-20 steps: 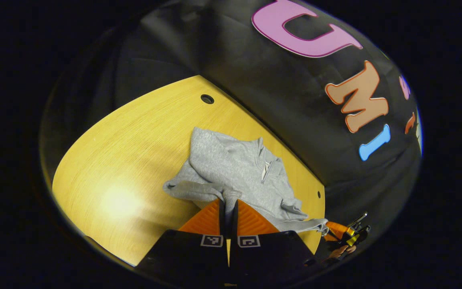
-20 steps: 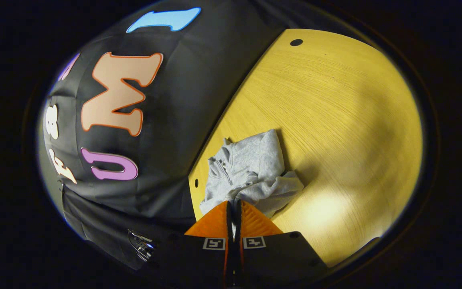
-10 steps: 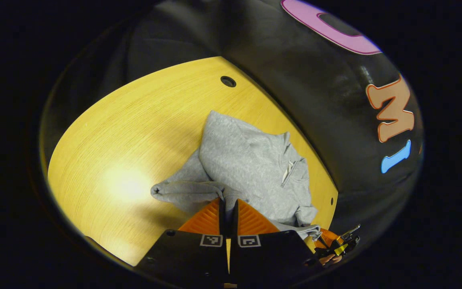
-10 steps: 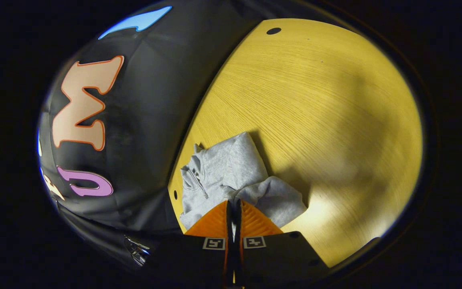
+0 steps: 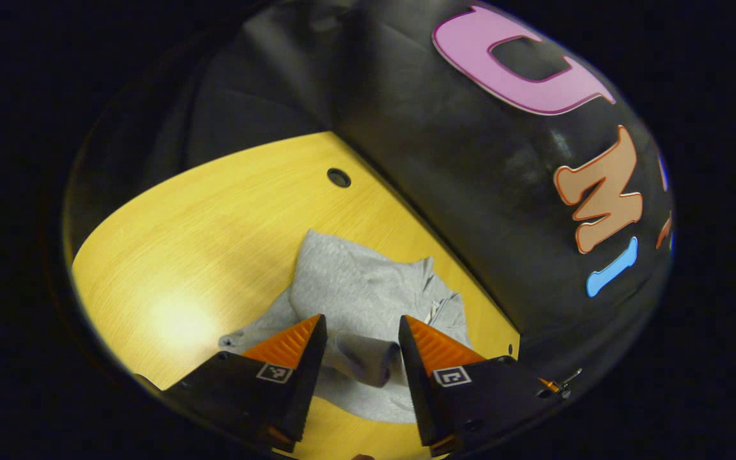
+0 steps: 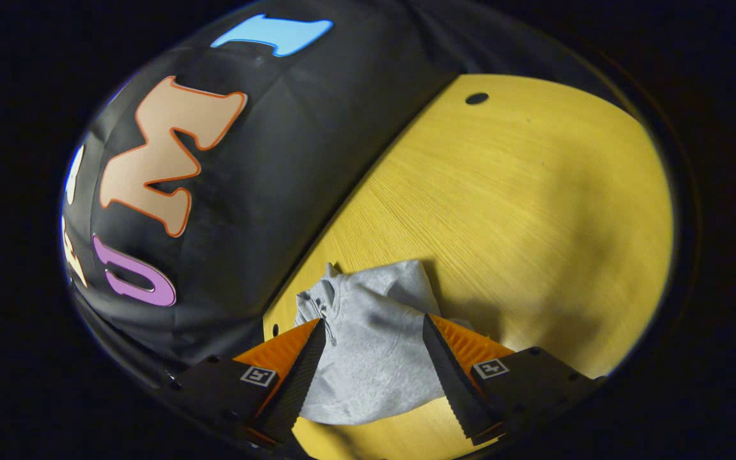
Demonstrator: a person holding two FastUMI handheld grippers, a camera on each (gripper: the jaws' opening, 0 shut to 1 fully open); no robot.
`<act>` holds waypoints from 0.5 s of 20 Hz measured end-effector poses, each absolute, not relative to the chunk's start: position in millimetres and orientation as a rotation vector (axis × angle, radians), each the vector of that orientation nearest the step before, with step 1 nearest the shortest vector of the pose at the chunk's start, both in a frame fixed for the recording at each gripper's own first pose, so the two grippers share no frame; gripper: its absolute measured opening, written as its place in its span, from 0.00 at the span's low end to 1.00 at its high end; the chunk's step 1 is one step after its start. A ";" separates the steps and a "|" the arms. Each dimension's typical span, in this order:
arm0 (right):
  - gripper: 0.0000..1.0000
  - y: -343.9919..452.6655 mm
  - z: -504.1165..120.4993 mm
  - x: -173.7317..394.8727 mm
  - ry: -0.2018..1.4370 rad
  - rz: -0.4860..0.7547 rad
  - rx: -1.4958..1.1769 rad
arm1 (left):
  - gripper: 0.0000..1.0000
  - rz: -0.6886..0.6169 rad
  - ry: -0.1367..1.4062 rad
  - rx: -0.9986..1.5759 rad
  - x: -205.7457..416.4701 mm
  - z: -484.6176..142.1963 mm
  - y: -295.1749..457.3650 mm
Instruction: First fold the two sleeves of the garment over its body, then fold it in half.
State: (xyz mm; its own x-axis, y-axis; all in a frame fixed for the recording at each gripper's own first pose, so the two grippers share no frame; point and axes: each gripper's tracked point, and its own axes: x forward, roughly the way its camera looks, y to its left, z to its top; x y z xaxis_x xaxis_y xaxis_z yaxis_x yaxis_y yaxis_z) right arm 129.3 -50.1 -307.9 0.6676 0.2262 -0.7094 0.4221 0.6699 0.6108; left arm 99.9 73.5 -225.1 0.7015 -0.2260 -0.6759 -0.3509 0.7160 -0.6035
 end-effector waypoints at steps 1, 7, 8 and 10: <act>0.96 -53.4 -299.9 131.9 0.826 -0.121 0.820 | 0.71 0.071 0.778 -0.753 104.4 -217.0 76.7; 0.95 -66.7 -264.4 118.9 0.689 -0.085 0.575 | 0.95 0.057 0.609 -0.378 110.1 -168.8 96.8; 0.95 -67.6 -259.2 114.1 0.671 -0.082 0.533 | 0.95 0.062 0.582 -0.312 109.5 -159.6 100.4; 0.96 -69.3 -246.2 105.4 0.624 -0.072 0.452 | 0.96 0.067 0.531 -0.210 106.0 -145.9 104.0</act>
State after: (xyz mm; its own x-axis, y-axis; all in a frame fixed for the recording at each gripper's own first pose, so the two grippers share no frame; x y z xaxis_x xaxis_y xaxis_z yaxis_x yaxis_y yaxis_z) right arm 105.4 -69.3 -246.2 0.8122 0.0695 -0.5792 0.1988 0.9005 0.3868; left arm 106.0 104.0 -145.9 0.8608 0.0088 -0.5088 -0.1173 0.9764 -0.1815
